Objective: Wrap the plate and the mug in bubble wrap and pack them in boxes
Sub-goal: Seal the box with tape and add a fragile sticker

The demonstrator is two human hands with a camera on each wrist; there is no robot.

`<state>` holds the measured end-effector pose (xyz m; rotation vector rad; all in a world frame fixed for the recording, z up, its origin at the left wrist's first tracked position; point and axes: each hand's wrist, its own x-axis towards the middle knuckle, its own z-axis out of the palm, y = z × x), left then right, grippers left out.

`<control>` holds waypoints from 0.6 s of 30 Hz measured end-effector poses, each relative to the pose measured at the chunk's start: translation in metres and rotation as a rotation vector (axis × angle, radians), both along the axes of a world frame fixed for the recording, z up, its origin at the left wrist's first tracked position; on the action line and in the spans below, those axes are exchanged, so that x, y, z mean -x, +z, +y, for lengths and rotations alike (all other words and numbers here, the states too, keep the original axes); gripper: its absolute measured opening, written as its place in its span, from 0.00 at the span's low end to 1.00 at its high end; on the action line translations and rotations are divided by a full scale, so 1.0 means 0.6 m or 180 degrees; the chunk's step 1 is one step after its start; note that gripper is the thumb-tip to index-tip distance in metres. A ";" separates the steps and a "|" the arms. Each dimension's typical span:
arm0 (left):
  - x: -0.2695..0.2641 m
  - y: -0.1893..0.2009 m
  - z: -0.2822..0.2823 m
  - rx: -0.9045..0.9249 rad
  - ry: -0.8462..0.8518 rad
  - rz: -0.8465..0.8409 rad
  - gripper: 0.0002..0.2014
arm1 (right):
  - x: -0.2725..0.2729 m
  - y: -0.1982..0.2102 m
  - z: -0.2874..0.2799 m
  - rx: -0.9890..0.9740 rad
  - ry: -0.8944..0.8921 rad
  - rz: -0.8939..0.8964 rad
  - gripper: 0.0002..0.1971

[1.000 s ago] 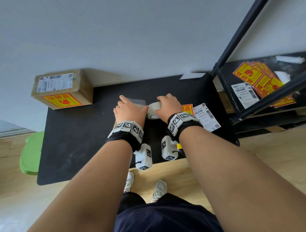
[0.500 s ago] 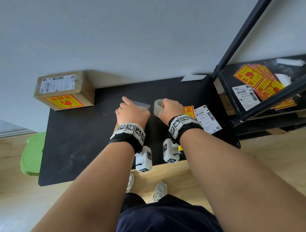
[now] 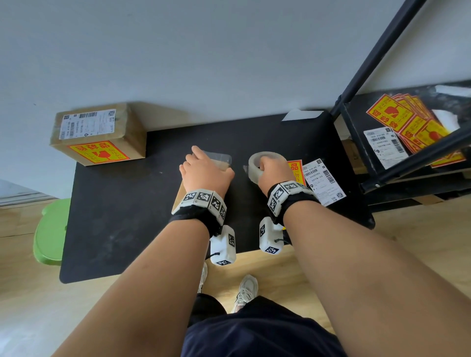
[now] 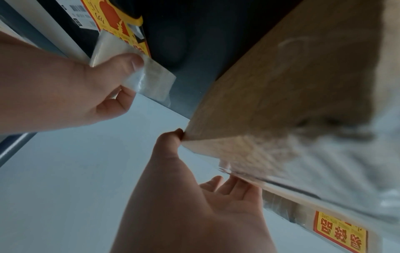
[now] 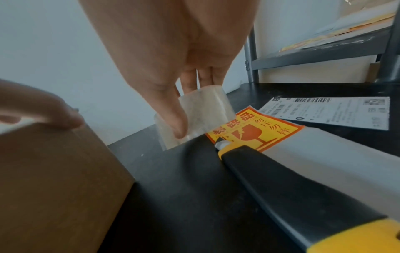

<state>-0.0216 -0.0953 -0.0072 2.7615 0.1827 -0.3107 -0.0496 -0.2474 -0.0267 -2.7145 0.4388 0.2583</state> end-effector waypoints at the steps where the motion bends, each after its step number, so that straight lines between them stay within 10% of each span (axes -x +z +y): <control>1: -0.001 -0.003 -0.001 0.0007 -0.0021 -0.0021 0.48 | 0.002 -0.005 0.000 -0.0015 -0.0004 0.0120 0.08; 9: -0.010 0.000 0.013 0.0189 -0.0010 0.0106 0.51 | -0.002 -0.007 0.013 0.0046 0.0006 0.0672 0.16; 18: -0.025 0.010 0.086 0.0695 0.0087 0.0205 0.11 | -0.005 0.035 0.085 -0.0801 -0.0387 0.0109 0.15</control>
